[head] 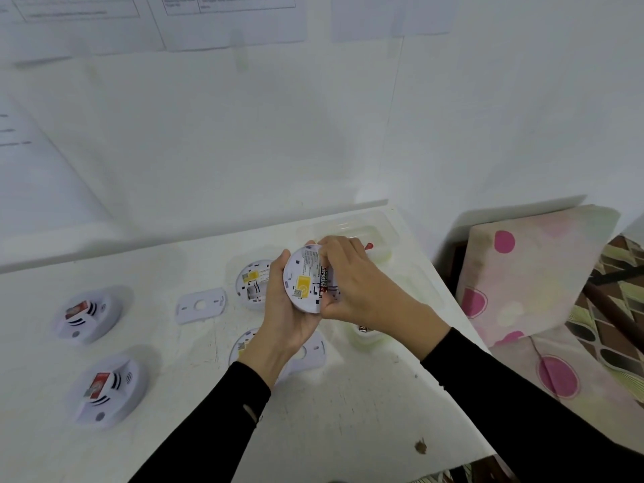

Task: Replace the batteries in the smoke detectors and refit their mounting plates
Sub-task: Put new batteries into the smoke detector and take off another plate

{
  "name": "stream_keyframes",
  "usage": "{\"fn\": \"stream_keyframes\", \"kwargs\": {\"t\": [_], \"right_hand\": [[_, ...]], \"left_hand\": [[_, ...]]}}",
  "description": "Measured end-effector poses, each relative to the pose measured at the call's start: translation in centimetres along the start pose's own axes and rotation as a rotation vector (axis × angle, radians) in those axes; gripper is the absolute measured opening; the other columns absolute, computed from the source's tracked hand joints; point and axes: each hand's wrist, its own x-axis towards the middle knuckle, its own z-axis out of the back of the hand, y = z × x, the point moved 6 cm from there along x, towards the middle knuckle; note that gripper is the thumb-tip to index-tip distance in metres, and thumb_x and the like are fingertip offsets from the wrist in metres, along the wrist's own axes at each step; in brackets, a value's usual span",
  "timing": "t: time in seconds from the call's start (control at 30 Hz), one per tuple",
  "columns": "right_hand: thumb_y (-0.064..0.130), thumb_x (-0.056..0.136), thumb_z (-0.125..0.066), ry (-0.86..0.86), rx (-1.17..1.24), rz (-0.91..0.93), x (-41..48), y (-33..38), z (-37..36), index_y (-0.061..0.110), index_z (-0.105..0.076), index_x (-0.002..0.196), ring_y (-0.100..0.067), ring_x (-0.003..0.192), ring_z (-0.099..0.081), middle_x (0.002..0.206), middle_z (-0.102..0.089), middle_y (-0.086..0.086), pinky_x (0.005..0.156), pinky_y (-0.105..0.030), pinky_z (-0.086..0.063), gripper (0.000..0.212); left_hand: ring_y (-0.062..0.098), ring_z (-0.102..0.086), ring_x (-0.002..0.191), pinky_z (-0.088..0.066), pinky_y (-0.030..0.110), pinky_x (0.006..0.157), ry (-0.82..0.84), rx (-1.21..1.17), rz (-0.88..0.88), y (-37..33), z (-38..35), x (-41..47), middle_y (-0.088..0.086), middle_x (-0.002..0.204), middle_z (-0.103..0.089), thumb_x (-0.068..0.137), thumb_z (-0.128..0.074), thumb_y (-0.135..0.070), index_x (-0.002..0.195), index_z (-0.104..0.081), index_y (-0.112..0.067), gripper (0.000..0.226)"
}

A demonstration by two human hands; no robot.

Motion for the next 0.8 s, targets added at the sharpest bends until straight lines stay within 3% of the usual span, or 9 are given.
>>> {"fn": "stream_keyframes", "kwargs": {"t": [0.1,0.2,0.27,0.33,0.43,0.53,0.63,0.73,0.8], "right_hand": [[0.023,0.069,-0.056,0.032,0.084,-0.01,-0.5,-0.1,0.2,0.015,-0.038,0.111,-0.029,0.103,-0.045,0.119,-0.05,-0.009,0.092,-0.037,-0.041,0.047],[0.021,0.083,-0.052,0.123,0.169,0.009,-1.1,-0.6,-0.3,0.018,-0.05,0.131,-0.027,0.136,-0.035,0.148,-0.038,-0.008,0.11,-0.037,-0.034,0.048],[0.016,0.093,-0.049,0.096,0.17,0.106,-1.7,-0.6,-0.6,0.019,-0.058,0.13,-0.027,0.144,-0.028,0.154,-0.032,-0.01,0.114,-0.04,-0.032,0.039],[0.011,0.097,-0.049,-0.002,0.201,0.149,-2.2,-0.4,-0.4,0.015,-0.065,0.125,-0.023,0.142,-0.034,0.15,-0.041,-0.011,0.114,-0.04,-0.035,0.031],[0.009,0.096,-0.057,-0.228,0.583,-0.136,-2.5,-1.4,1.2,0.009,-0.067,0.118,-0.012,0.125,-0.055,0.131,-0.062,-0.006,0.105,-0.03,-0.045,0.024],[0.015,0.092,-0.064,-0.469,0.999,-0.566,-3.7,-5.1,2.0,0.009,-0.067,0.107,-0.021,0.094,-0.069,0.102,-0.071,-0.013,0.088,-0.04,-0.057,0.017],[0.014,0.092,-0.064,-0.345,0.804,-0.867,-5.7,-9.1,1.0,0.02,-0.066,0.098,-0.022,0.076,-0.069,0.083,-0.069,-0.01,0.08,-0.043,-0.06,0.009],[0.026,0.089,-0.064,-0.065,0.405,-0.928,-6.8,-10.7,-0.8,0.023,-0.066,0.082,-0.018,0.073,-0.068,0.07,-0.069,0.009,0.076,-0.035,-0.057,0.007],[0.037,0.087,-0.063,0.036,0.248,-0.952,-6.9,-11.1,-1.7,0.026,-0.062,0.078,-0.015,0.076,-0.066,0.075,-0.071,0.01,0.078,-0.035,-0.053,0.014]], "left_hand": [[0.023,-0.072,0.087,-0.061,0.035,0.073,-0.017,-0.031,0.024,0.1,0.3,-0.1,0.01,0.098,-0.072,0.097,-0.042,-0.048,0.099,-0.075,-0.013,0.049],[0.028,-0.071,0.094,-0.059,0.041,0.079,-0.038,-0.079,0.062,0.0,0.7,-0.1,0.014,0.107,-0.071,0.096,-0.041,-0.054,0.112,-0.069,-0.012,0.053],[0.028,-0.07,0.095,-0.059,0.04,0.079,-0.049,-0.101,0.066,-0.3,0.9,-0.1,0.015,0.111,-0.07,0.095,-0.04,-0.056,0.12,-0.065,-0.012,0.057],[0.026,-0.067,0.095,-0.059,0.038,0.078,-0.057,-0.104,0.071,-0.4,1.1,0.1,0.015,0.115,-0.068,0.094,-0.041,-0.058,0.129,-0.059,-0.012,0.06],[0.031,-0.069,0.098,-0.058,0.044,0.083,-0.046,-0.119,0.085,-0.2,1.1,0.2,0.019,0.121,-0.066,0.095,-0.043,-0.057,0.124,-0.064,-0.012,0.057],[0.047,-0.062,0.113,-0.054,0.059,0.09,-0.053,-0.16,0.103,-0.1,1.4,-0.1,0.024,0.132,-0.06,0.095,-0.046,-0.056,0.131,-0.06,-0.01,0.06],[0.054,-0.052,0.123,-0.05,0.064,0.093,-0.057,-0.199,0.118,-0.2,2.0,-0.3,0.028,0.135,-0.058,0.093,-0.046,-0.06,0.142,-0.049,-0.007,0.072],[0.054,-0.052,0.124,-0.049,0.066,0.092,-0.065,-0.218,0.118,-0.6,2.2,-0.6,0.029,0.134,-0.057,0.089,-0.05,-0.062,0.141,-0.05,-0.008,0.075],[0.055,-0.053,0.122,-0.048,0.067,0.092,-0.067,-0.224,0.122,-0.8,2.1,-0.9,0.03,0.134,-0.057,0.086,-0.052,-0.061,0.139,-0.052,-0.009,0.075]]}}
